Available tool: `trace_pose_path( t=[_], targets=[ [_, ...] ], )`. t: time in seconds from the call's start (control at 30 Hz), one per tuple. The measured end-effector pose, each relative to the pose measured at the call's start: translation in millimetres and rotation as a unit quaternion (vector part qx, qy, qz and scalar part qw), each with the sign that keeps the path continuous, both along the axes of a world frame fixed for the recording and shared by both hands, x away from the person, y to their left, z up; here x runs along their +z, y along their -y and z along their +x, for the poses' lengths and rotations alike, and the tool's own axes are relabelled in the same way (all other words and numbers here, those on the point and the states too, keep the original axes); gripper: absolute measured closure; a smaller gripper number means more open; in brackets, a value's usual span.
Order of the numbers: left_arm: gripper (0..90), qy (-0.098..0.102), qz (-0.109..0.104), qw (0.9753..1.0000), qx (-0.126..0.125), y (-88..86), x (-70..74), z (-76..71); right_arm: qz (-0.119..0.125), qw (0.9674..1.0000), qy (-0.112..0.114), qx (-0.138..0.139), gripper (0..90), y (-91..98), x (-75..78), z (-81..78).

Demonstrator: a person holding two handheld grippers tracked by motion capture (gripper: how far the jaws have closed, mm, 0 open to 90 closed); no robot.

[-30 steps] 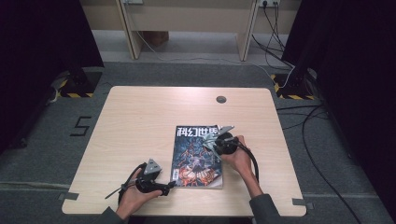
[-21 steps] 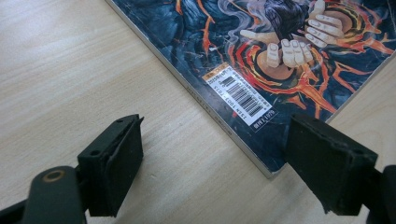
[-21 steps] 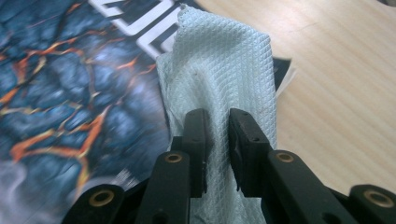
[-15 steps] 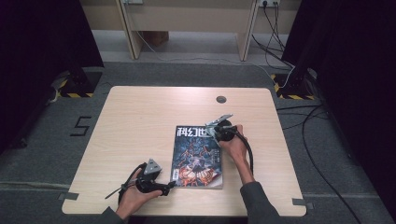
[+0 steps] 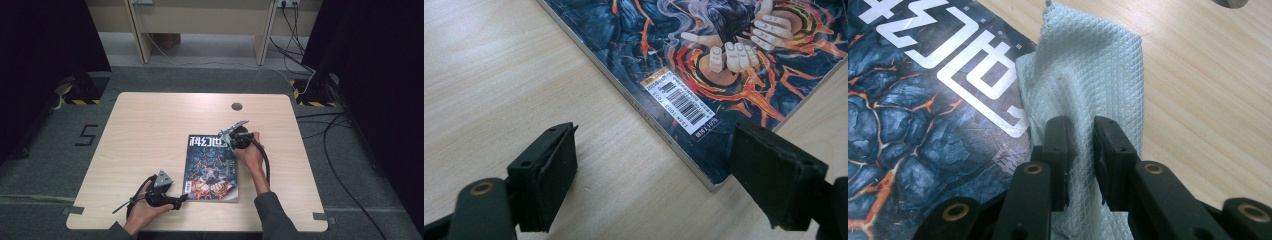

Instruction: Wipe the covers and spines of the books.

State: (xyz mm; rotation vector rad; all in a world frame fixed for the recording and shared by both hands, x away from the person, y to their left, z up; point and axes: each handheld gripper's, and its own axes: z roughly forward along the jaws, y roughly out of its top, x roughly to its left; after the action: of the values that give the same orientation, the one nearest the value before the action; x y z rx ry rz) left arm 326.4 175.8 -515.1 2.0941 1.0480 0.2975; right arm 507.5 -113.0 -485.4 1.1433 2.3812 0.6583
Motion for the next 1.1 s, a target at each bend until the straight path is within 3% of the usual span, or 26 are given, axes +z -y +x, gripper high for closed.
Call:
trace_pose_path(
  t=[0.1,0.27,0.33,0.4,0.53,0.8,0.9,1.1],
  targets=[
    [18.2,0.001,-0.001,1.0000,0.002,-0.1,-0.2,-0.5,-0.017,0.9997,0.014,0.007,77.7,-5.1,-1.0,-4.9],
    [18.0,0.000,-0.001,1.0000,0.002,0.0,-0.2,-0.4,-0.029,0.9990,0.016,0.030,76.9,-10.0,0.2,-8.2],
    [18.1,0.000,-0.001,1.0000,0.002,0.0,-0.2,-0.5,-0.004,0.9990,0.001,0.044,76.6,-12.9,1.0,-10.2],
    [18.1,0.000,-0.001,1.0000,0.001,-0.2,-0.2,-0.3,0.004,0.9981,-0.005,0.062,76.7,-18.1,0.9,-14.3],
    [18.1,0.000,-0.001,1.0000,0.003,-0.1,-0.1,-0.6,-0.023,0.9965,0.003,0.080,77.1,-28.4,1.3,-18.9],
    [18.1,0.002,-0.002,1.0000,0.003,-0.4,-0.4,-0.8,-0.027,0.9986,0.002,0.045,77.6,-26.9,1.5,-4.5],
    [18.1,0.001,-0.001,1.0000,0.002,-0.2,-0.3,-0.6,-0.040,0.9980,0.003,0.048,77.7,-33.7,2.2,-3.0],
    [18.1,0.001,-0.001,1.0000,0.001,-0.3,-0.2,-0.3,-0.036,0.9973,0.002,0.064,77.8,-57.5,1.6,-0.7]
  ],
)
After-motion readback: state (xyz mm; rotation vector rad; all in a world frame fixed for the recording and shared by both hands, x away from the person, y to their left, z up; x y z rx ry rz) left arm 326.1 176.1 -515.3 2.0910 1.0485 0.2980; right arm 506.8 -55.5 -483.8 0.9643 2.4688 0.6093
